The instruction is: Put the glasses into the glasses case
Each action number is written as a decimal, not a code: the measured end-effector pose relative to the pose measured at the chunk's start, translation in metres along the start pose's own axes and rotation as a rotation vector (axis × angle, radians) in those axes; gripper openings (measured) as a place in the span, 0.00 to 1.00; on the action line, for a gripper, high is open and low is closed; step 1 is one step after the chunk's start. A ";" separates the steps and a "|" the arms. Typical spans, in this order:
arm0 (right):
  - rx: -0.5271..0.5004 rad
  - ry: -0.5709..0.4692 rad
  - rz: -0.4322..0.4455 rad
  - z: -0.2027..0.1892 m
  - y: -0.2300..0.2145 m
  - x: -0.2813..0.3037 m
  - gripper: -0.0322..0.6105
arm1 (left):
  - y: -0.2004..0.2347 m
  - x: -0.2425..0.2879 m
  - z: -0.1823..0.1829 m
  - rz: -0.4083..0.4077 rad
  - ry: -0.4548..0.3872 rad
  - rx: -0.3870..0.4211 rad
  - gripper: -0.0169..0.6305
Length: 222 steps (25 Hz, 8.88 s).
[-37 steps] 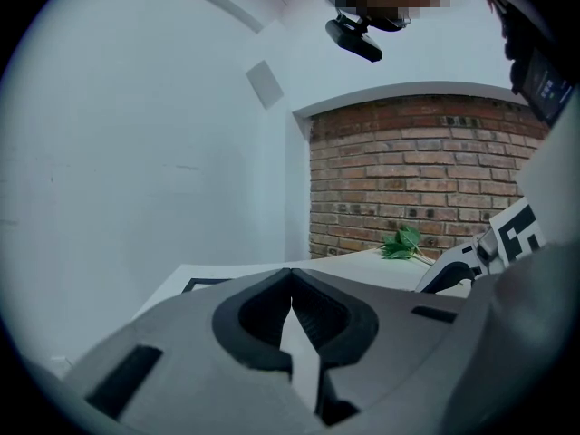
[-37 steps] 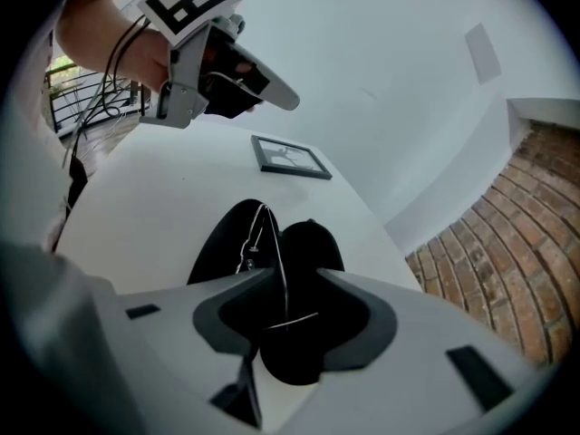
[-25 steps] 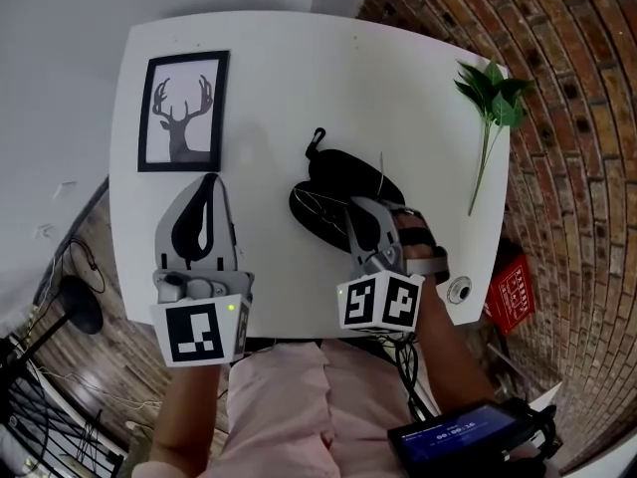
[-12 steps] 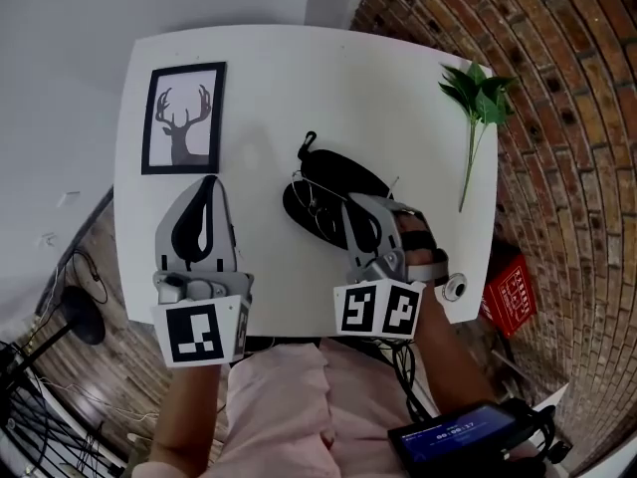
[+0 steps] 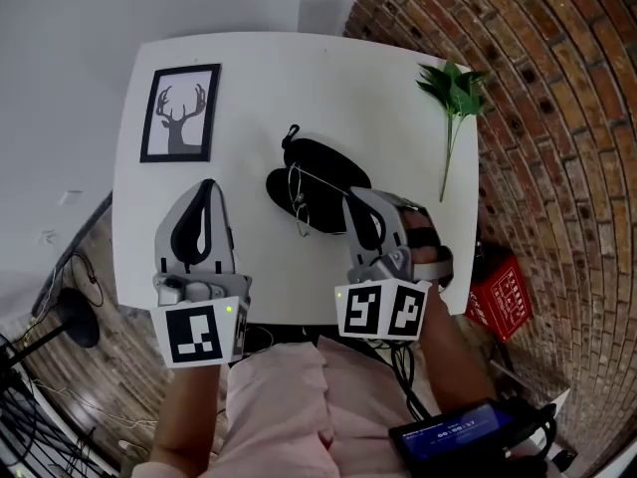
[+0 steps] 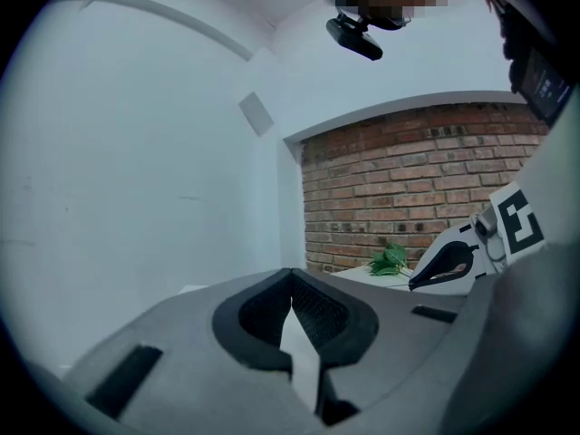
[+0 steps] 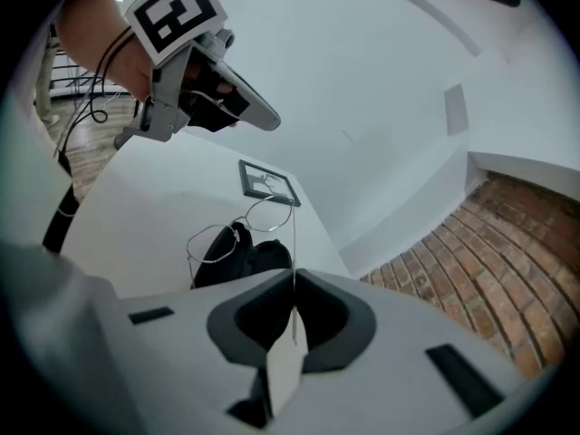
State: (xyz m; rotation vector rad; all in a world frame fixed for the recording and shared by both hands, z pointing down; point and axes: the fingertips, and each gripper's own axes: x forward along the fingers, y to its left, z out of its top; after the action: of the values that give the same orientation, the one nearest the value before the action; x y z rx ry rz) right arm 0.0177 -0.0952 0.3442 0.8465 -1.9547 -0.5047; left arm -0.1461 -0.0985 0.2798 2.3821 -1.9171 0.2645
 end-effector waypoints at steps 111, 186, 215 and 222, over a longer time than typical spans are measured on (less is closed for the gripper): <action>0.541 -0.056 0.235 -0.122 0.087 -0.132 0.32 | -0.133 -0.066 -0.040 -0.162 0.074 -0.003 0.03; 0.458 0.279 0.273 -0.137 0.121 -0.051 0.08 | -0.094 -0.047 -0.079 -0.170 0.136 -0.055 0.03; 0.405 0.060 0.199 0.002 -0.007 -0.025 0.07 | -0.032 -0.027 0.018 -0.101 -0.021 -0.021 0.03; 0.394 0.068 0.246 0.014 0.002 0.000 0.07 | -0.008 -0.019 0.009 -0.090 0.003 -0.021 0.03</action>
State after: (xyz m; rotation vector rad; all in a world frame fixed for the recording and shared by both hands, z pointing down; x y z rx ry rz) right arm 0.0045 -0.0936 0.3385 0.8332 -2.0905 0.0573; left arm -0.1414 -0.0795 0.2680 2.4448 -1.7963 0.2403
